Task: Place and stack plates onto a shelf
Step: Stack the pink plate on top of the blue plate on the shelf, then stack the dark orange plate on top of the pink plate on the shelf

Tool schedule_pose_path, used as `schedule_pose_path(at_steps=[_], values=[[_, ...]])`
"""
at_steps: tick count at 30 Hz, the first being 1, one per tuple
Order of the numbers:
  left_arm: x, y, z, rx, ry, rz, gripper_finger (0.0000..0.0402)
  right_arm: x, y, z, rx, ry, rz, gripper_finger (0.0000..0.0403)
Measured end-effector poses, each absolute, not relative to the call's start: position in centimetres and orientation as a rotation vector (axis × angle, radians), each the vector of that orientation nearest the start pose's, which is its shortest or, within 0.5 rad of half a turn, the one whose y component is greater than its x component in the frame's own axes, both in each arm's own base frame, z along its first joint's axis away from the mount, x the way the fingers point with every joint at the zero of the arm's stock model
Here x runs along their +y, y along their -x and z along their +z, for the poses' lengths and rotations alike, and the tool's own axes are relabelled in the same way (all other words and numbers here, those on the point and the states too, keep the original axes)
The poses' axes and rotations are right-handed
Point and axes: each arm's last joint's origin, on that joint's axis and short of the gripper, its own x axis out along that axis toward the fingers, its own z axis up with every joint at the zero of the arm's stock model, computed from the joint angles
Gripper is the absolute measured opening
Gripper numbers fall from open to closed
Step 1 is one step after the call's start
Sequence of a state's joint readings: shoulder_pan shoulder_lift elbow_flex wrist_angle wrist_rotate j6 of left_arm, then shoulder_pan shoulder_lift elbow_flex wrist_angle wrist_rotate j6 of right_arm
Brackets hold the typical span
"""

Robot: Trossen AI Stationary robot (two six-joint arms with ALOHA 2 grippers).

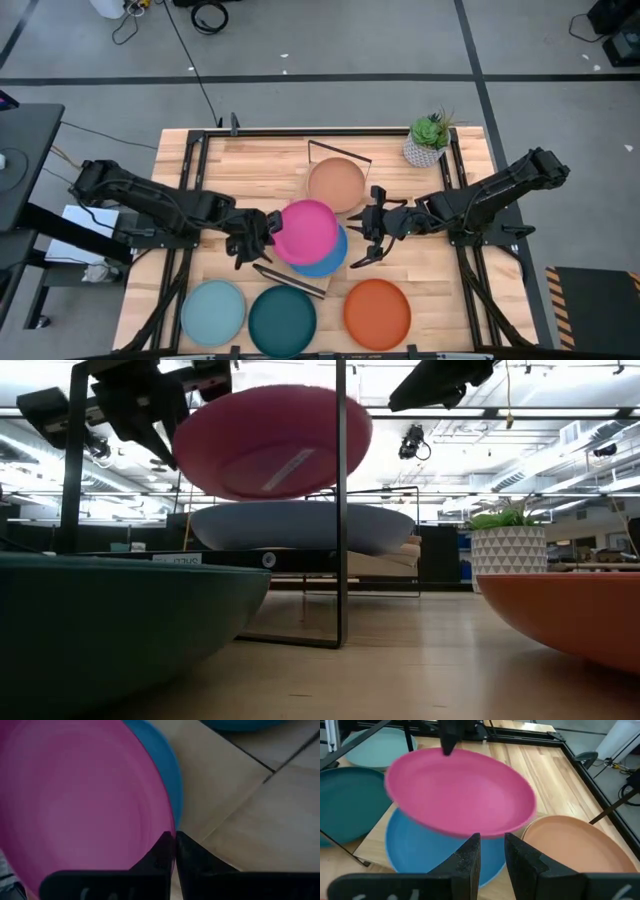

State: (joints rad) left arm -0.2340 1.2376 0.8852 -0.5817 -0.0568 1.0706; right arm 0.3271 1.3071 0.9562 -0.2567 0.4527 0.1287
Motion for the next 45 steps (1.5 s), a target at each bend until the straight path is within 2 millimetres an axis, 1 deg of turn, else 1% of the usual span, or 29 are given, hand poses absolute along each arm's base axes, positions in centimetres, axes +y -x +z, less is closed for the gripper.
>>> schedule_pose_path(at_steps=[5,7,13,17,19,22,29,31,34,36,42,45], values=[[-5.9,-24.4,24.4,0.710,-1.111,-0.654,0.0026,7.8,-26.8,27.7,0.555,0.108,-0.159,0.0093],[-6.1,-24.4,24.2,0.716,-1.107,-0.676,0.0029,7.8,-26.8,27.7,0.555,0.108,-0.160,0.0093],[-6.4,-25.4,23.1,0.716,-1.086,-0.702,0.0032,7.7,-26.8,27.6,0.560,0.107,-0.161,0.0093],[-6.5,-25.8,23.2,0.697,-1.047,-0.672,0.0033,7.7,-26.8,27.5,0.565,0.109,-0.161,0.0093],[-6.6,-25.7,23.2,0.699,-1.016,-0.683,0.0037,7.7,-26.8,27.5,0.563,0.108,-0.160,0.0093],[-7.0,-25.8,23.5,0.665,-0.952,-0.683,0.0054,7.7,-26.8,27.5,0.565,0.110,-0.160,0.0093],[-7.0,-25.8,23.5,0.683,-0.889,-0.641,0.0107,7.8,-26.8,27.6,0.558,0.112,-0.157,0.0093],[-6.8,-25.9,23.5,0.694,-0.878,-0.626,0.0115,7.8,-26.8,27.6,0.556,0.115,-0.155,0.0093],[-6.4,-25.8,23.7,0.703,-0.843,-0.600,0.0117,7.8,-26.9,27.4,0.550,0.111,-0.152,0.0093],[-6.0,-25.7,24.1,0.695,-0.803,-0.574,0.0115,7.8,-27.0,26.6,0.540,0.109,-0.142,0.0093],[-4.6,-24.0,25.8,0.689,-0.689,-0.494,0.0095,8.0,-27.1,22.5,0.552,0.064,-0.107,0.0093],[-3.8,-23.0,25.5,0.688,-0.637,-0.456,0.0080,8.0,-27.0,20.4,0.617,0.036,-0.131,0.0093]])
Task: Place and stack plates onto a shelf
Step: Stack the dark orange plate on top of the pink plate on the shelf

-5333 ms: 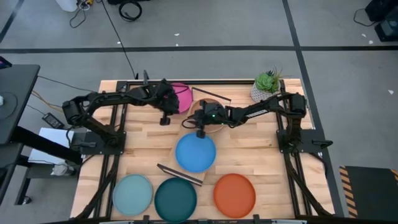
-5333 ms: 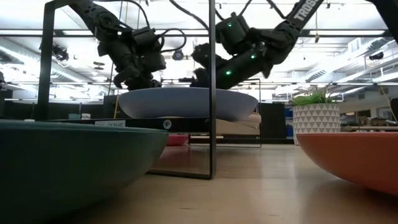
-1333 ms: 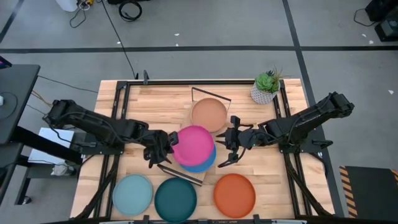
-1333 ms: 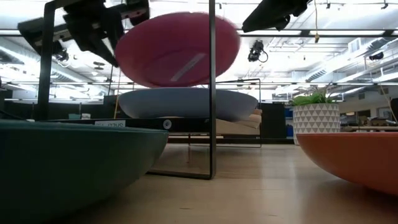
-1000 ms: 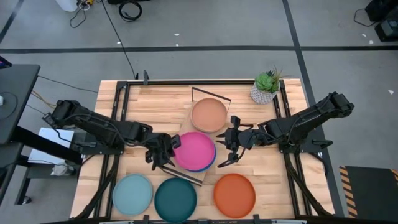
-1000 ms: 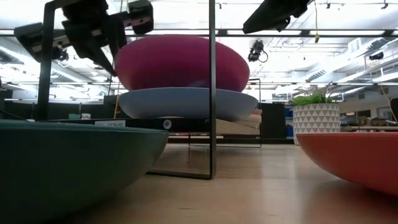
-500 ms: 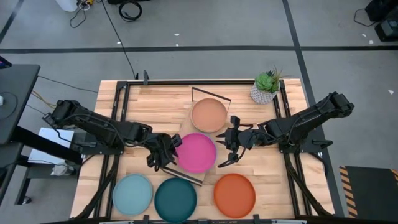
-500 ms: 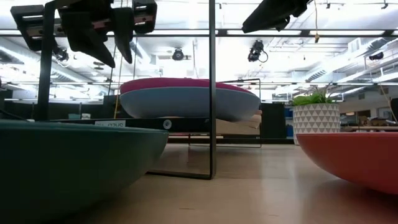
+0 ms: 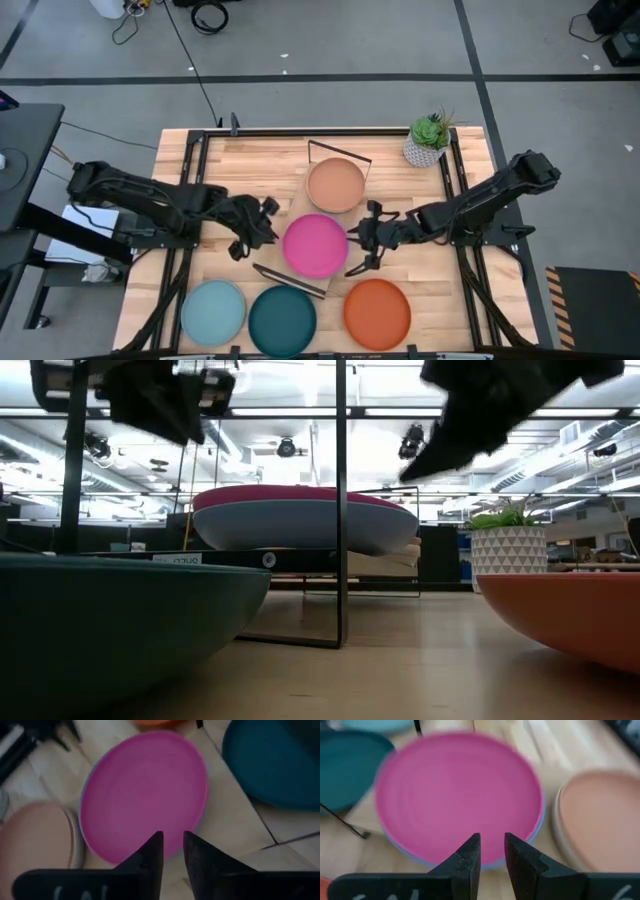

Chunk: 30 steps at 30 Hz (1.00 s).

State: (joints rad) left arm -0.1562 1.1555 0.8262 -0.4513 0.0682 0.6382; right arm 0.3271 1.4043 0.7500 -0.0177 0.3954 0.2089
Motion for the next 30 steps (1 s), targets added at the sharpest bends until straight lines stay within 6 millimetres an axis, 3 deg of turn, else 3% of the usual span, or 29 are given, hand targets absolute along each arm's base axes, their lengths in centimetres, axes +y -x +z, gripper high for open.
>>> schedule_pose_path(at_steps=[6,19,30], values=[[-2.9,-21.0,23.1,0.727,-0.565,-0.426,0.0056,8.3,-27.3,17.9,0.705,0.028,-0.149,0.0093],[-2.7,-19.8,24.8,0.603,-0.426,-0.328,0.0053,8.8,-28.5,15.3,0.732,0.055,-0.139,0.0093],[-2.4,-19.7,25.1,0.596,-0.378,-0.242,0.0052,8.7,-27.7,17.4,0.726,0.051,-0.122,0.0093]])
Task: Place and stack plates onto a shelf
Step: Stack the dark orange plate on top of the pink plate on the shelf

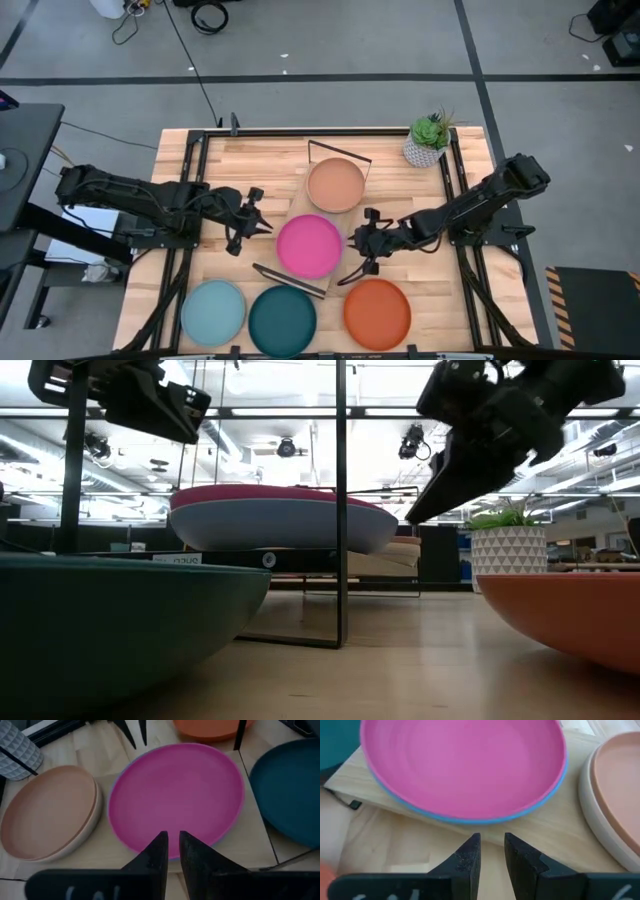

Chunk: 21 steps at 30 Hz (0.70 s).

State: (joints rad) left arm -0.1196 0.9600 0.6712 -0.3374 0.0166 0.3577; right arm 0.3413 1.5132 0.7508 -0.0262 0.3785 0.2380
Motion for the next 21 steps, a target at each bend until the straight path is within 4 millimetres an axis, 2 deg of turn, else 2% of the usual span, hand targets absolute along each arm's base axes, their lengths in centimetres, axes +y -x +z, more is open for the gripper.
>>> schedule_pose_path(at_steps=[5,14,21], values=[[-2.5,-19.8,25.2,0.581,-0.372,-0.239,0.0052,9.1,-26.4,18.9,0.722,0.038,-0.122,0.0093],[-2.5,-19.9,25.3,0.576,-0.372,-0.238,0.0052,8.7,-24.5,23.3,0.547,0.033,-0.136,0.0093],[-2.5,-19.9,25.3,0.571,-0.372,-0.237,0.0052,8.3,-24.6,24.6,0.455,0.132,-0.154,0.0093]])
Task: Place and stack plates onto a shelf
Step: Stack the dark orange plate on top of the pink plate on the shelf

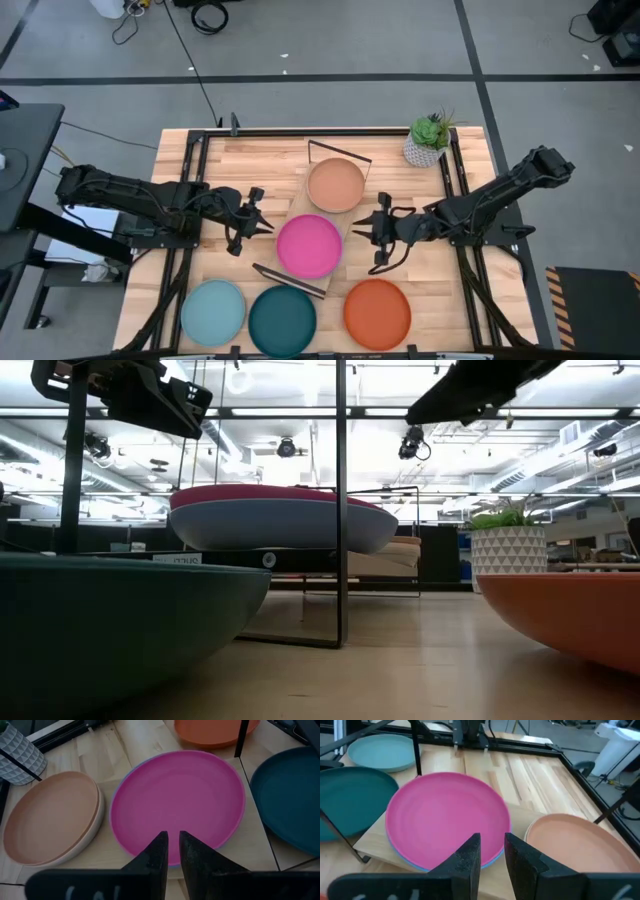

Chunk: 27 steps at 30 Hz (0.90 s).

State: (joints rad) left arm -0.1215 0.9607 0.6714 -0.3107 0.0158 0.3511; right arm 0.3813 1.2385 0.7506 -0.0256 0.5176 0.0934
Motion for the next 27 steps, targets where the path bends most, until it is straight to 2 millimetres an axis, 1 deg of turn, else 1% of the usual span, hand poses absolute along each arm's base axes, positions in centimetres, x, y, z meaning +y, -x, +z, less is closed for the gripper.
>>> schedule_pose_path(at_steps=[15,27], values=[[-2.48,-19.91,25.30,0.569,-0.372,-0.237,0.0053,8.00,-24.90,24.78,0.439,0.195,-0.132,0.0093],[-2.48,-19.91,25.30,0.569,-0.371,-0.237,0.0053,8.00,-24.91,24.76,0.439,0.203,-0.129,0.0093]])
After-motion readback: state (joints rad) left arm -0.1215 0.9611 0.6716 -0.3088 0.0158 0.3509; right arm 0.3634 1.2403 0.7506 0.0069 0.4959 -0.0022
